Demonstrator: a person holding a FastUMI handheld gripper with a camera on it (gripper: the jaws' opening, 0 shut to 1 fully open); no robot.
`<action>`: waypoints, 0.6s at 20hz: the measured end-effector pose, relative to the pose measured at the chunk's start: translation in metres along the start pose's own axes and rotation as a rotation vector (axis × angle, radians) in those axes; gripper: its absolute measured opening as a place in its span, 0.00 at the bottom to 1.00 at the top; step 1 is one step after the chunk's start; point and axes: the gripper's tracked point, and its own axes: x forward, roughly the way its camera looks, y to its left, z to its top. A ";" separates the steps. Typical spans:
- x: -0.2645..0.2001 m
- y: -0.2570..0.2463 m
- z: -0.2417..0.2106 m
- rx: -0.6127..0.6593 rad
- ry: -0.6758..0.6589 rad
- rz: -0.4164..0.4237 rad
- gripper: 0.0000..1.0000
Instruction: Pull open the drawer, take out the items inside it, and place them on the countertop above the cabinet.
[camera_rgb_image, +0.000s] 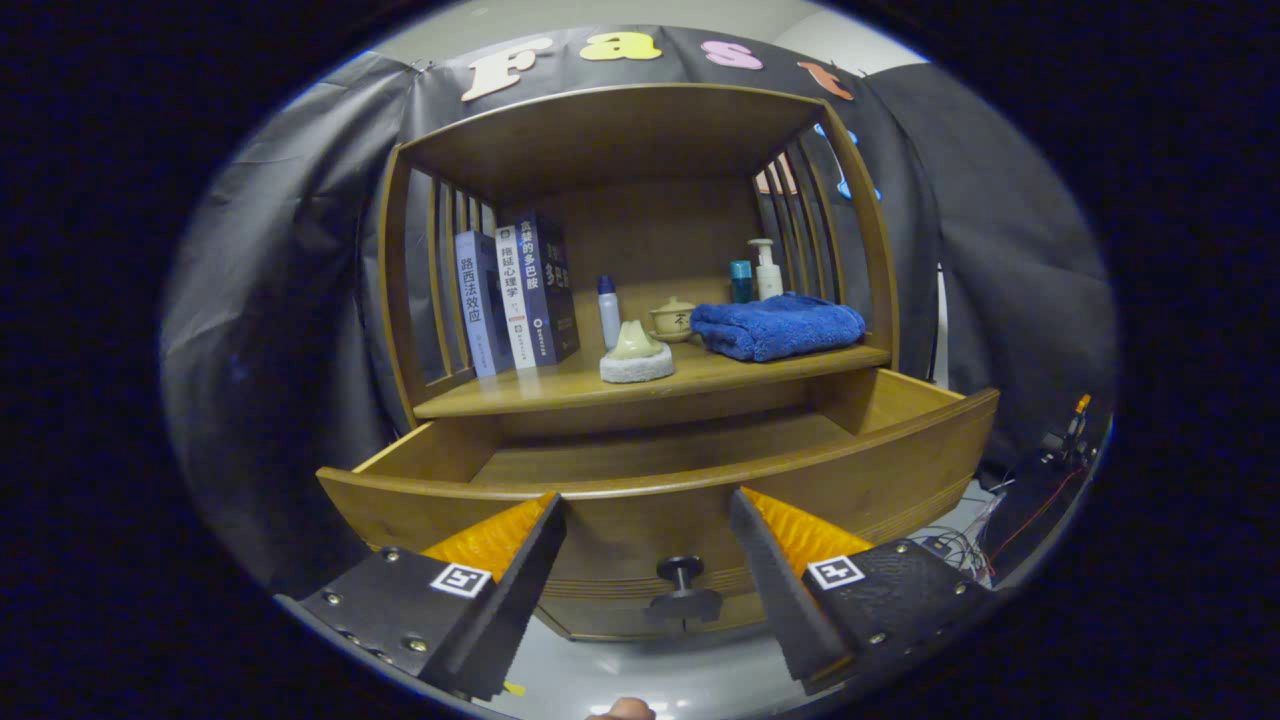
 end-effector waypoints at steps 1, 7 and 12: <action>0.001 0.000 0.000 0.000 0.002 0.001 0.99; 0.005 -0.002 0.001 0.009 -0.002 0.006 0.99; 0.015 -0.002 0.003 0.012 0.006 0.008 0.99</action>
